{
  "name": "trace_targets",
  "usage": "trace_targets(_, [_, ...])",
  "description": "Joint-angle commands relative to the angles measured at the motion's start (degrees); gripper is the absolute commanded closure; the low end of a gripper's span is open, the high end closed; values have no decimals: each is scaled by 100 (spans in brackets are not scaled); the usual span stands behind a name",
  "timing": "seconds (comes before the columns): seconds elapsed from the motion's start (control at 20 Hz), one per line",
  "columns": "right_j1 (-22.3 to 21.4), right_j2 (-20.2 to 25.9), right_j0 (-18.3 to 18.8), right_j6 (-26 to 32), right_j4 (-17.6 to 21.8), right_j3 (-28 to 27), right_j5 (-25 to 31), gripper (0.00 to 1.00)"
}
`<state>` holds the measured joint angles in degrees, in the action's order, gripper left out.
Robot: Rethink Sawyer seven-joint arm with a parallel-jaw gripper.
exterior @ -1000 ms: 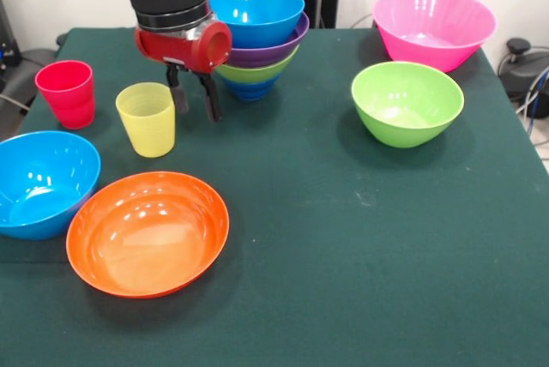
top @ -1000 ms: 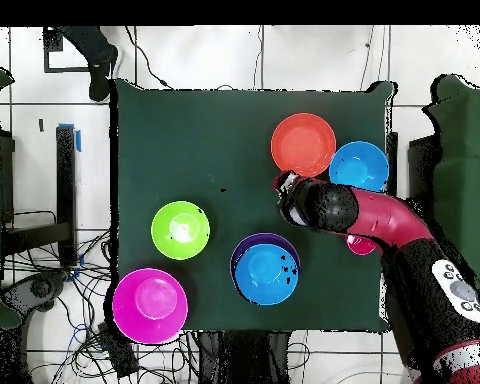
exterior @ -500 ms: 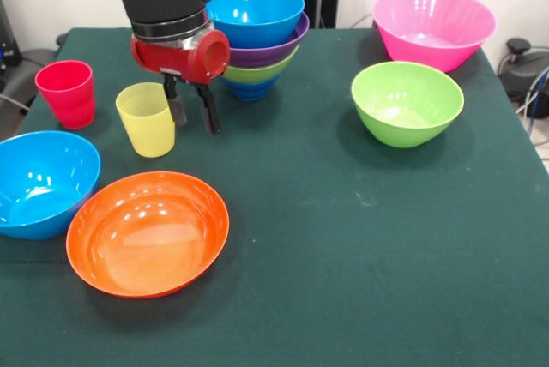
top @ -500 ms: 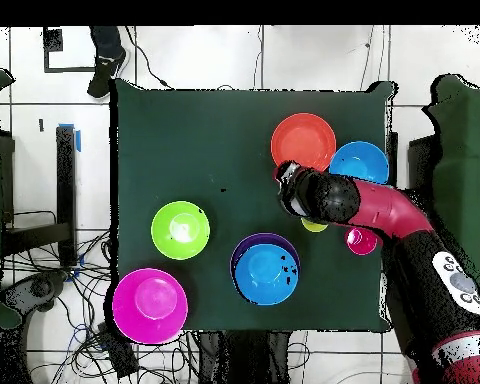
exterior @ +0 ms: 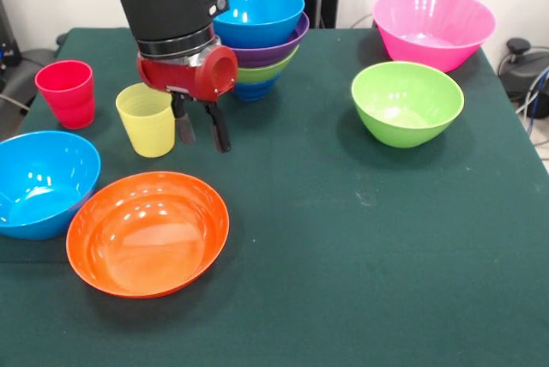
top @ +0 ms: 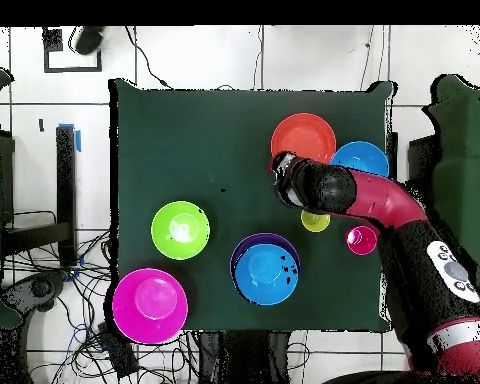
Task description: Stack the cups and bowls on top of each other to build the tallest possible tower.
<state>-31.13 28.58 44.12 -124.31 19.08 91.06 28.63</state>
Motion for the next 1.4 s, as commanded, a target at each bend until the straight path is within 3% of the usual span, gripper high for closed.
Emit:
trace_targets(0.05, [204, 206, -88, 1035, 452, -306, 373, 0])
trace_targets(1.4, [312, 405, 33, 1455, 1199, -185, 361, 0])
